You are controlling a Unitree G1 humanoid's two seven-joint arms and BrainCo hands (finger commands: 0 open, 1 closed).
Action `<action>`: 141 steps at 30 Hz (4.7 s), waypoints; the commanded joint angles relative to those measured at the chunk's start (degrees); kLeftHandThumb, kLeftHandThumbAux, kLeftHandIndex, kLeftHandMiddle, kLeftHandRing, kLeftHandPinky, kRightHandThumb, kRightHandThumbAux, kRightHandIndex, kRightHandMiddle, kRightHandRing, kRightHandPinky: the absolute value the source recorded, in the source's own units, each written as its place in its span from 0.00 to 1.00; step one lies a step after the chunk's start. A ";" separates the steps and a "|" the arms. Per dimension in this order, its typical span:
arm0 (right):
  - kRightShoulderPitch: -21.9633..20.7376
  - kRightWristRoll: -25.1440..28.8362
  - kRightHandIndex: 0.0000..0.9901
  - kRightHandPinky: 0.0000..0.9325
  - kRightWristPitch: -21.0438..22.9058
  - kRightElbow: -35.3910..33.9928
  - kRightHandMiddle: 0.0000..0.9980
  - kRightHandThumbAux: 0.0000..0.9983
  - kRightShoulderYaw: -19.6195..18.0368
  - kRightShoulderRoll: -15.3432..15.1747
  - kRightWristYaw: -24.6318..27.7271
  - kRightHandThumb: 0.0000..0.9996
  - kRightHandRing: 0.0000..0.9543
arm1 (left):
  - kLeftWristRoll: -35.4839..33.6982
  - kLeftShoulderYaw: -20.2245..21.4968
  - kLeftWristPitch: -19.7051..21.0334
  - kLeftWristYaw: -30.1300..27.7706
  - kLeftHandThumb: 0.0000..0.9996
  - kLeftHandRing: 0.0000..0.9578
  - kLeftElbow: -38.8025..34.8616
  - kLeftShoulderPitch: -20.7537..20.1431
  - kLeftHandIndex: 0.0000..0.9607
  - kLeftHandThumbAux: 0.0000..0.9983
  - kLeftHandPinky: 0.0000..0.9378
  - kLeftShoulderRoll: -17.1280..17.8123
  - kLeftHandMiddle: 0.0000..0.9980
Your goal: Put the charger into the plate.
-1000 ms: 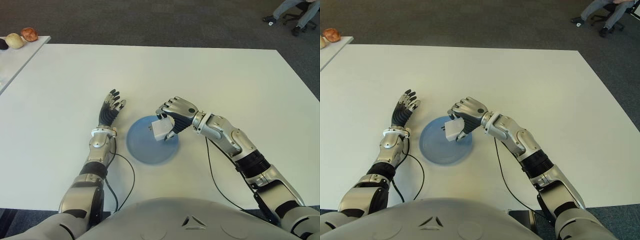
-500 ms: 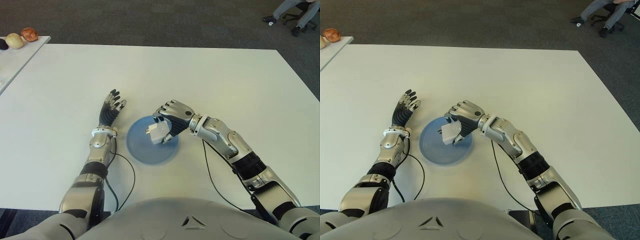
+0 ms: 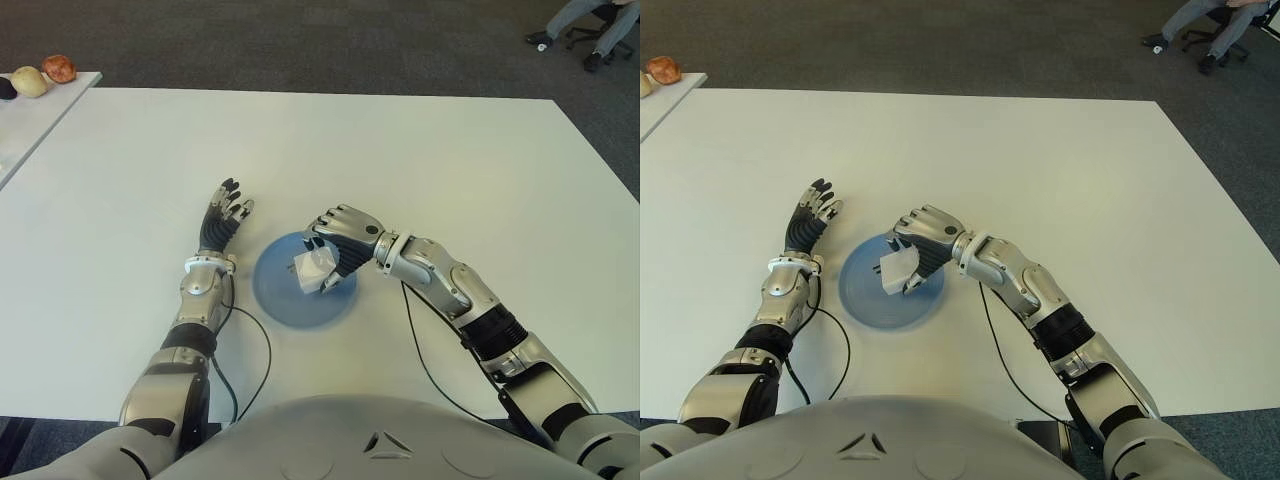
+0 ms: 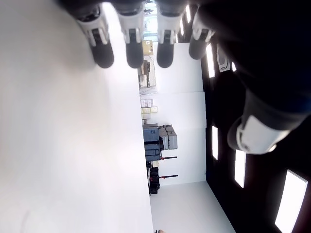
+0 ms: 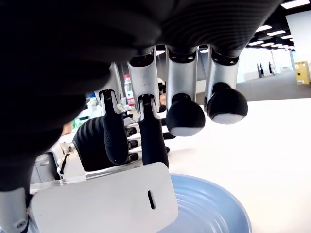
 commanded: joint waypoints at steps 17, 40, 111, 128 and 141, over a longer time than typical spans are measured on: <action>-2.30 -0.05 0.34 0.59 -5.58 9.76 0.56 0.61 0.41 1.22 -8.49 0.62 0.61 | 1.27 -1.13 5.92 0.73 0.00 0.10 5.11 3.43 0.07 0.60 0.11 -2.74 0.09; -5.95 0.49 0.00 0.00 -14.67 15.22 0.00 0.19 1.75 -1.63 -10.92 0.27 0.00 | 1.70 -1.10 6.62 2.58 0.06 0.11 4.79 3.27 0.11 0.58 0.15 -3.58 0.10; -15.52 44.35 0.00 0.00 -6.71 55.09 0.00 0.72 -31.26 22.10 -14.48 0.12 0.00 | 1.25 -0.76 6.76 0.66 0.00 0.09 4.10 3.96 0.07 0.68 0.09 -2.75 0.09; -15.04 48.00 0.00 0.00 -6.03 62.61 0.01 0.75 -36.11 20.82 -6.31 0.02 0.00 | 1.67 -0.59 6.06 0.73 0.00 0.09 6.18 3.15 0.06 0.64 0.09 -1.78 0.10; -12.77 49.80 0.02 0.04 -3.81 67.13 0.06 0.70 -39.11 21.56 -4.40 0.00 0.02 | 1.42 -0.17 4.60 0.42 0.00 0.11 9.11 2.39 0.07 0.60 0.13 -0.94 0.12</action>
